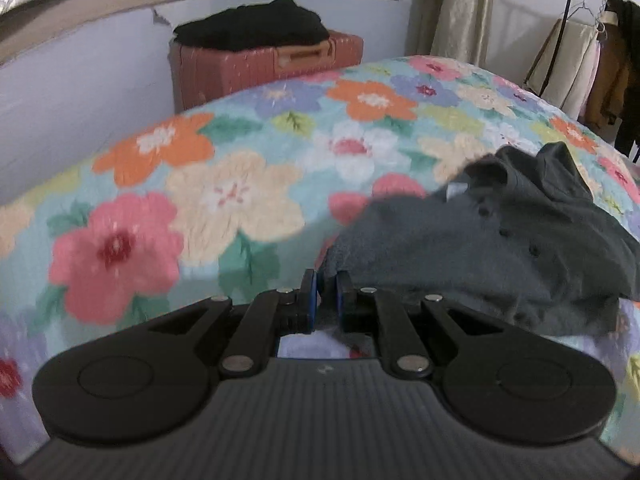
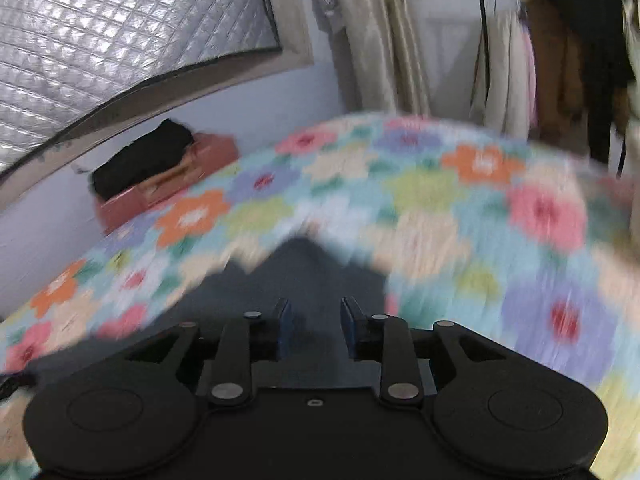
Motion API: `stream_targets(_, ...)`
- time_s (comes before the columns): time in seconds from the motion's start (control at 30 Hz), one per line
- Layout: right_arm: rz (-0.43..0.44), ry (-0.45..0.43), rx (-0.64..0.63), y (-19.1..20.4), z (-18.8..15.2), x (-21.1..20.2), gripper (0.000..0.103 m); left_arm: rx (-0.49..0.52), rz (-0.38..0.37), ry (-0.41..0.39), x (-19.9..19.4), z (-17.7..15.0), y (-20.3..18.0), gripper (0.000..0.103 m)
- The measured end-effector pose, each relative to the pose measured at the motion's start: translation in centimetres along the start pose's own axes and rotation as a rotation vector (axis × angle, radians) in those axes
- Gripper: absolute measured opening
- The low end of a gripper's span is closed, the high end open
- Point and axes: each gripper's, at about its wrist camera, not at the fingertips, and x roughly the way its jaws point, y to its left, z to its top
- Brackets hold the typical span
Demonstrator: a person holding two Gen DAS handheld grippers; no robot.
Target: Fold clothes
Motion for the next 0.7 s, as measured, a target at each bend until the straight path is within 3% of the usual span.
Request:
stream_targets(0.1,0.065,0.040,0.006,-0.2,-5.9,-2.0,0.032,-0.012,-0.027,0.038,1.0,-1.1,-0.1,0.009)
stream_targets(0.2,0.017,0.081,0.017,0.8,-10.8,-3.6,0.034,0.033,-0.086,0.071,1.5,-1.3,-0.6,0.009)
stream_targets(0.27,0.041,0.123,0.078,0.8,-12.8,-3.9,0.039,0.044,-0.116,0.066,1.4,-1.3,-0.6,0.009)
stream_targets(0.33,0.055,0.140,0.100,0.9,-13.8,-3.7,0.042,0.029,-0.133,0.066,1.6,-1.3,-0.2,0.009)
stream_targets(0.53,0.026,0.152,-0.009,2.8,-14.0,-1.4,0.042,-0.029,-0.203,0.081,3.1,-1.6,1.4,0.009)
stream_targets(0.7,-0.036,0.135,-0.073,4.3,-14.4,0.4,0.045,-0.047,-0.266,0.091,4.3,-2.1,1.5,0.009)
